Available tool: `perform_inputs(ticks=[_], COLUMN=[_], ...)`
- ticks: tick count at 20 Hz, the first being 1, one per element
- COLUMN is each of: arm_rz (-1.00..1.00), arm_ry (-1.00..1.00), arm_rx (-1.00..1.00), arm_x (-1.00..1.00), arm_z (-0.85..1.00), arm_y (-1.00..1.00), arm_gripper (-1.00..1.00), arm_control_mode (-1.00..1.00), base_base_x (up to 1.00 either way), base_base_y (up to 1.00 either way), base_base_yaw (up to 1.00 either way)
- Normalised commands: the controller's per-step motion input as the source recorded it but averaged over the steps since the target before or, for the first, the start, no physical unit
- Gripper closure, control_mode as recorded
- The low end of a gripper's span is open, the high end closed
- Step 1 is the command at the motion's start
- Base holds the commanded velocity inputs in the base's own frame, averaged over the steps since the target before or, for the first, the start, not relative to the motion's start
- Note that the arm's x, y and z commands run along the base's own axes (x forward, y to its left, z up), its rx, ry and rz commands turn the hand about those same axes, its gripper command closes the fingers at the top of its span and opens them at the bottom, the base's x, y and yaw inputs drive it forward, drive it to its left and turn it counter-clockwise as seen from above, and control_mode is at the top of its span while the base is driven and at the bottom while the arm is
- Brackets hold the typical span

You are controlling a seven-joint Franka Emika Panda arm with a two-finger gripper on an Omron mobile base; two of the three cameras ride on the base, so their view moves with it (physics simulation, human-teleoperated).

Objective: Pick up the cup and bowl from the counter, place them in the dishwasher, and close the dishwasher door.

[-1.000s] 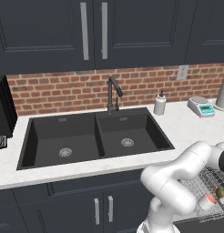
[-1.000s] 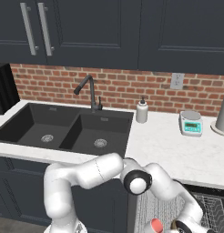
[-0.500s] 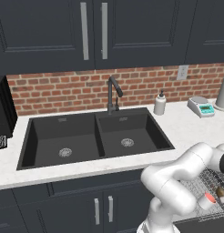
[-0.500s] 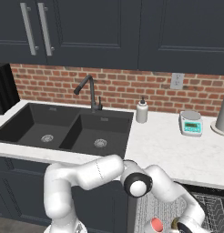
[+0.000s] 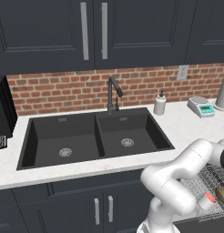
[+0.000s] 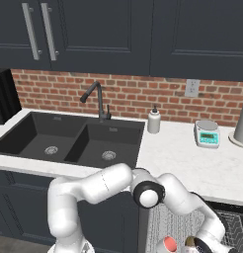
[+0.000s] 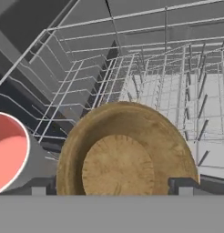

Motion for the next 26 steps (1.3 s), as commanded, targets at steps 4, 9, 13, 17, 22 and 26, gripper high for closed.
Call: perform_inputs(ticks=[4,9,13,17,22,26], arm_rz=[0.0,-0.08,-0.14,-0.15,-0.12,-0.07], arm_ry=[0.0,0.0,0.02,0.02,0.0,-0.24], arm_rx=[-0.06,0.0,0.0,0.0,0.0,0.02], arm_x=[-0.19,-0.79,-1.0,-0.99,-1.0,-1.0], arm_z=[0.34,0.45,0.68,1.0,1.0,0.53], arm_y=[0.0,0.0,-0.11,-0.13,-0.01,-0.04], arm_gripper=[-1.0,-1.0,-1.0,-1.0,-1.0,-1.0], arm_control_mode=[-1.0,-1.0,-1.0,-1.0,-1.0,-1.0], base_base_x=[0.0,0.0,0.0,0.0,0.0,0.0], base_base_y=[0.0,0.0,0.0,0.0,0.0,0.0], base_base_yaw=[0.0,0.0,0.0,0.0,0.0,0.0])
